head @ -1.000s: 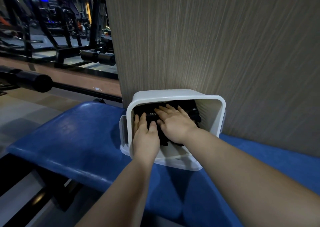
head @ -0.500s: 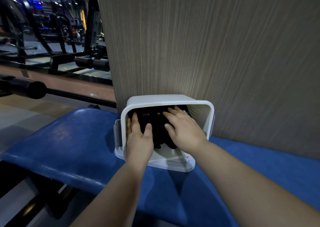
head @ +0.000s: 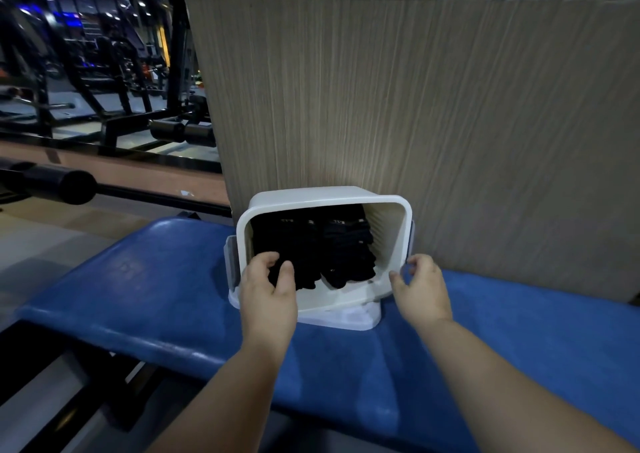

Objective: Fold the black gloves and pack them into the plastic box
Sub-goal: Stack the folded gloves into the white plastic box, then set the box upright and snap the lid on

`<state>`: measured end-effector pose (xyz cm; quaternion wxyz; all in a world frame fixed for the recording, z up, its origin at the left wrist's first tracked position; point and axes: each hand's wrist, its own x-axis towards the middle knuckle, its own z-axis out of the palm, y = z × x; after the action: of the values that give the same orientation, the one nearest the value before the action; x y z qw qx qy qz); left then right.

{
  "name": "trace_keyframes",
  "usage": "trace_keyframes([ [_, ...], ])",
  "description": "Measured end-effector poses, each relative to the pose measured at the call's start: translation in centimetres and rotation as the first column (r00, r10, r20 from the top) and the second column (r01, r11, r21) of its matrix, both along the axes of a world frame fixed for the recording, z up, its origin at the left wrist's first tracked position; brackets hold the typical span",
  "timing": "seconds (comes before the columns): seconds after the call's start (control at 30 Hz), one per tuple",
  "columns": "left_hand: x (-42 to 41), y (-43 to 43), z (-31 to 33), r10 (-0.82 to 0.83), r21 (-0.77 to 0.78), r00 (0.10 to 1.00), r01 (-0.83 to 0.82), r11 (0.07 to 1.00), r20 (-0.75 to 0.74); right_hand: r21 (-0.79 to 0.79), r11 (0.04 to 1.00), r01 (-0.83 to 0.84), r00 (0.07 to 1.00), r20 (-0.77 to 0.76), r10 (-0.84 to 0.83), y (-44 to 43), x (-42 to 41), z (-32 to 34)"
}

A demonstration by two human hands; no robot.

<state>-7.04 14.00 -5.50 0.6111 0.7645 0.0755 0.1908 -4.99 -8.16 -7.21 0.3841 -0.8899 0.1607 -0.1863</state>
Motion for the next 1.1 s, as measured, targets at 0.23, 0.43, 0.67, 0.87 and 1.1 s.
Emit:
trace_keyframes([
  [0.23,0.5,1.6,-1.2,0.262,-0.108,0.961,-0.27,0.957,-0.084,0.047,0.996,-0.078,0.978,-0.189,0.085,-0.1,1.0,-0.2],
  [0.43,1.1,1.7,-2.4,0.296,-0.129,0.932,-0.327,0.936,-0.211,-0.007,0.996,-0.087,0.987,-0.136,0.085,-0.3,1.1,0.3],
  [0.67,2.0,2.5,-2.8,0.266,-0.162,0.945,-0.298,0.941,-0.191,-0.036,0.991,-0.129,0.988,-0.092,0.125,-0.6,-0.1,0.3],
  [0.87,1.7,2.7,-2.0,0.115,-0.049,0.986,-0.121,0.991,-0.123,-0.015,0.992,-0.123,0.992,-0.003,0.123,-2.2,-2.5,1.1],
  [1.1,-0.4,-1.4,-0.4,0.021,0.099,0.999,-0.024,0.995,0.031,-0.05,0.999,-0.02,0.997,0.077,0.024,-7.6,-6.9,2.6],
])
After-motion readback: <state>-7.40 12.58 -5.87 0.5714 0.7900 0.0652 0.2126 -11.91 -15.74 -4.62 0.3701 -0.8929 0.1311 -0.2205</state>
